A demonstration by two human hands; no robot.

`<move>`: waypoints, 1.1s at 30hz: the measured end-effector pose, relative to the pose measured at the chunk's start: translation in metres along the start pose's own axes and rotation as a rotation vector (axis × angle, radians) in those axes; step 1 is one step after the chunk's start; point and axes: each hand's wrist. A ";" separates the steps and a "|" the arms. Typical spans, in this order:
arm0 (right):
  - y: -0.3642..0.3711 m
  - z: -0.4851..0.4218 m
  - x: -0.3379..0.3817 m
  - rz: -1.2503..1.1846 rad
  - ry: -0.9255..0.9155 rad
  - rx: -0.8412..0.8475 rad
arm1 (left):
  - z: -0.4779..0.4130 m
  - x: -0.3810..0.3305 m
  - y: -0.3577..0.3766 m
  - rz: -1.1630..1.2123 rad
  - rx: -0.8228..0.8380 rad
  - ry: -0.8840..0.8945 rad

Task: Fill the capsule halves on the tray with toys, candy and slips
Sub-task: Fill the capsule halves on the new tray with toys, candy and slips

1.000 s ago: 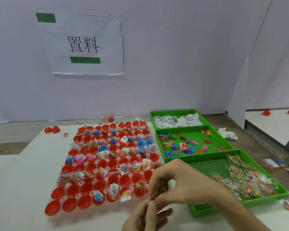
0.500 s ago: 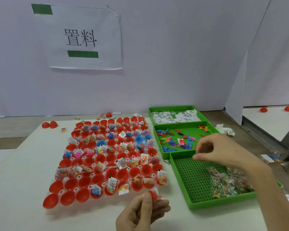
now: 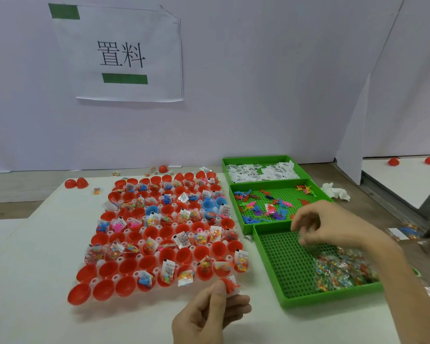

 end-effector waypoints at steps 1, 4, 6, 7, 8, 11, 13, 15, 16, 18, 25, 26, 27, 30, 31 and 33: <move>0.001 0.003 0.009 -0.071 -0.065 -0.009 | 0.000 0.000 0.000 0.012 -0.016 -0.006; 0.011 0.017 0.050 -0.435 -0.212 0.127 | 0.001 -0.003 0.001 0.039 -0.059 -0.038; 0.028 0.028 0.077 -0.567 -0.287 0.298 | 0.002 -0.005 0.001 0.058 -0.086 -0.067; 0.039 0.032 0.087 -0.569 -0.335 0.345 | 0.003 -0.006 0.001 0.066 -0.095 -0.080; 0.050 0.034 0.095 -0.543 -0.378 0.359 | 0.003 -0.008 0.000 0.074 -0.099 -0.088; 0.072 0.036 0.106 -0.416 -0.463 0.304 | 0.004 -0.011 -0.002 0.077 -0.079 -0.094; 0.077 0.036 0.107 -0.394 -0.452 0.284 | 0.002 -0.011 -0.004 0.071 -0.072 -0.119; 0.077 0.037 0.107 -0.392 -0.421 0.286 | 0.001 -0.010 -0.006 0.057 -0.034 -0.154; 0.076 0.038 0.107 -0.390 -0.410 0.286 | 0.000 -0.010 -0.007 0.049 -0.010 -0.168; 0.075 0.038 0.107 -0.368 -0.404 0.273 | -0.001 -0.011 -0.009 0.037 0.026 -0.194; 0.070 0.038 0.107 -0.288 -0.398 0.269 | -0.003 -0.007 -0.011 -0.114 0.073 -0.118; 0.070 0.038 0.106 -0.277 -0.401 0.272 | -0.003 -0.007 -0.010 -0.122 0.076 -0.104; 0.070 0.038 0.106 -0.269 -0.405 0.276 | -0.002 -0.007 -0.009 -0.123 0.078 -0.096; 0.069 0.039 0.106 -0.260 -0.406 0.304 | -0.002 -0.008 -0.009 -0.121 0.103 -0.092; 0.068 0.039 0.106 -0.260 -0.405 0.321 | -0.001 -0.007 -0.008 -0.120 0.110 -0.093; 0.067 0.039 0.106 -0.265 -0.408 0.361 | 0.000 -0.007 -0.008 -0.115 0.114 -0.098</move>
Point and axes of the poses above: each hand's wrist, its own z-axis away from the middle knuckle, its own y-axis out of the palm, x = y × z, and after that the axes turned 11 degrees about -x, right-handed
